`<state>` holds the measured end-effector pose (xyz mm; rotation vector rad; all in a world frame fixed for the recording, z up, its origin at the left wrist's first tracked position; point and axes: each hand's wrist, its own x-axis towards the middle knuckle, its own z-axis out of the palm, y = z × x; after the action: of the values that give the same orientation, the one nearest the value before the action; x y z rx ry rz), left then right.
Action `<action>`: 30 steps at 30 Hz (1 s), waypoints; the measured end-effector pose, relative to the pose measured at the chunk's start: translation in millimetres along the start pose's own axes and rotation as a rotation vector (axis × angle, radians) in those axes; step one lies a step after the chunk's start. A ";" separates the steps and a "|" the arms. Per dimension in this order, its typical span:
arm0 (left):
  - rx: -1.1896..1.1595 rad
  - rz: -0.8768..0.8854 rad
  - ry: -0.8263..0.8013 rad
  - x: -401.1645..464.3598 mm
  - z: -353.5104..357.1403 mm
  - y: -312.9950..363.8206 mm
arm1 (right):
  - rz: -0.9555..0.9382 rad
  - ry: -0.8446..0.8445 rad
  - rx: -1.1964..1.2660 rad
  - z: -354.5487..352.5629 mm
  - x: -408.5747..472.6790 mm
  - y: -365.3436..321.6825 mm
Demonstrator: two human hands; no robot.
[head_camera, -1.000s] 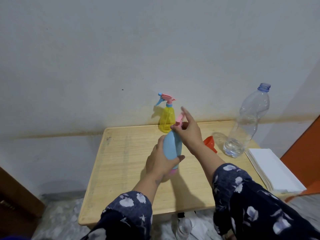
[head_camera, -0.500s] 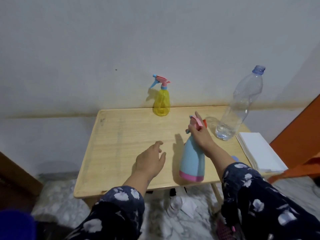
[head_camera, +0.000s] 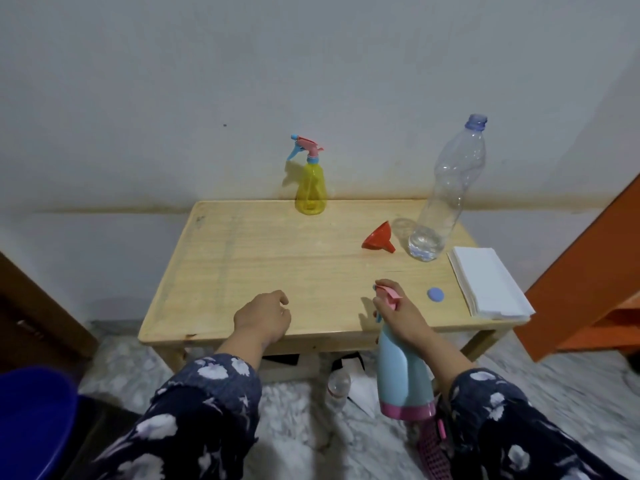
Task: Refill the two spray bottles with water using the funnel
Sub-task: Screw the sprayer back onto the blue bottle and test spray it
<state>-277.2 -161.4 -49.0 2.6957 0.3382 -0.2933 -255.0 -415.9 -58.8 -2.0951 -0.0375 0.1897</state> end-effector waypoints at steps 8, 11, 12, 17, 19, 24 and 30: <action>0.003 -0.045 0.037 -30.4 8.9 -3.7 | -0.071 -0.093 0.105 16.6 -16.3 -14.3; -0.002 -0.076 0.051 -37.2 7.4 -11.0 | -0.106 -0.135 0.087 24.2 -17.3 -17.7; -0.005 -0.083 0.058 -39.0 6.2 -13.2 | -0.122 -0.159 0.076 27.0 -17.9 -20.5; 0.002 -0.105 0.092 -45.3 0.1 -21.7 | -0.167 -0.222 0.090 43.6 -21.3 -37.1; 0.002 -0.116 0.099 -47.5 -1.5 -24.5 | -0.174 -0.241 0.089 50.3 -23.4 -43.1; 0.007 -0.135 0.118 -50.1 -5.9 -30.6 | -0.248 -0.298 0.034 64.5 -17.9 -59.3; -0.010 -0.143 0.117 -47.4 -10.8 -35.9 | -0.241 -0.133 -0.004 68.0 0.7 -64.9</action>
<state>-330.4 -134.1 -40.6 2.6900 0.5668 -0.1746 -261.3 -324.8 -36.8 -2.0584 -0.3687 0.1818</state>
